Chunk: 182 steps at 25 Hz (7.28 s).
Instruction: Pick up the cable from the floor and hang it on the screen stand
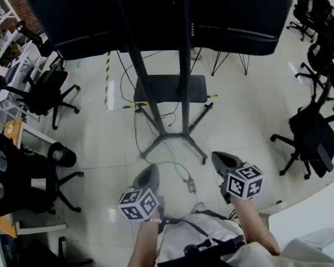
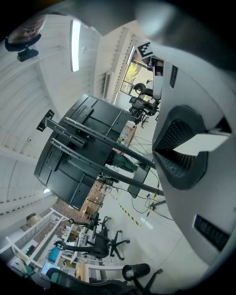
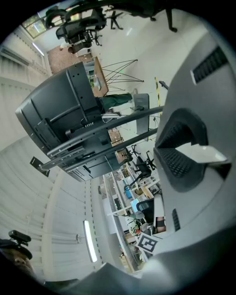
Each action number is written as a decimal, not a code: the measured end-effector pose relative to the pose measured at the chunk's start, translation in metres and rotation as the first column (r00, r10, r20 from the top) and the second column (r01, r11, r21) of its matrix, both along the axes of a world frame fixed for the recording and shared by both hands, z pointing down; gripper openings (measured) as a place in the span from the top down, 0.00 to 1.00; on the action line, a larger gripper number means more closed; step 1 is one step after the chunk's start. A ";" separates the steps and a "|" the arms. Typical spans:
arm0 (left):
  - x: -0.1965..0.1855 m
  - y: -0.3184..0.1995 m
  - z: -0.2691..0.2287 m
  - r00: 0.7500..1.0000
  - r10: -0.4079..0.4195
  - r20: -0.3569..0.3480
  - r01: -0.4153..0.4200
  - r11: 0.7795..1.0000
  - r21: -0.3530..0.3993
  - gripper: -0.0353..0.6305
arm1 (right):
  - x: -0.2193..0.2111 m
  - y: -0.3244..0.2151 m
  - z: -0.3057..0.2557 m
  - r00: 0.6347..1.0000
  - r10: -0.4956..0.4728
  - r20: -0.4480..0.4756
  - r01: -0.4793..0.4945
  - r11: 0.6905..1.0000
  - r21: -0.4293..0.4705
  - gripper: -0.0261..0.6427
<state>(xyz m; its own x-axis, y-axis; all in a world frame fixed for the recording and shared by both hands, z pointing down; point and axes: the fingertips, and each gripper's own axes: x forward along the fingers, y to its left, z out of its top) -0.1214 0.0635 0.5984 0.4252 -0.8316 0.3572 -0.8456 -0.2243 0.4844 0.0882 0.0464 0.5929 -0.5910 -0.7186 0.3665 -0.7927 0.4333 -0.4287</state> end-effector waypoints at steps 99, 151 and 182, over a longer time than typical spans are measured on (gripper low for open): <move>0.021 -0.295 0.029 0.935 0.213 0.283 -0.236 0.970 0.049 0.92 | -0.032 -0.173 0.050 0.999 -0.027 -0.026 0.023 0.991 -0.128 0.95; 0.040 -0.290 -0.310 0.909 0.291 0.298 -0.404 0.790 0.462 0.92 | -0.083 -0.211 0.043 0.979 -0.142 -0.147 0.145 0.989 0.010 0.67; 0.018 -0.300 -0.416 0.883 0.359 0.301 -0.467 0.630 0.620 0.92 | -0.139 -0.295 0.094 0.934 -0.107 -0.341 0.119 0.993 0.015 0.67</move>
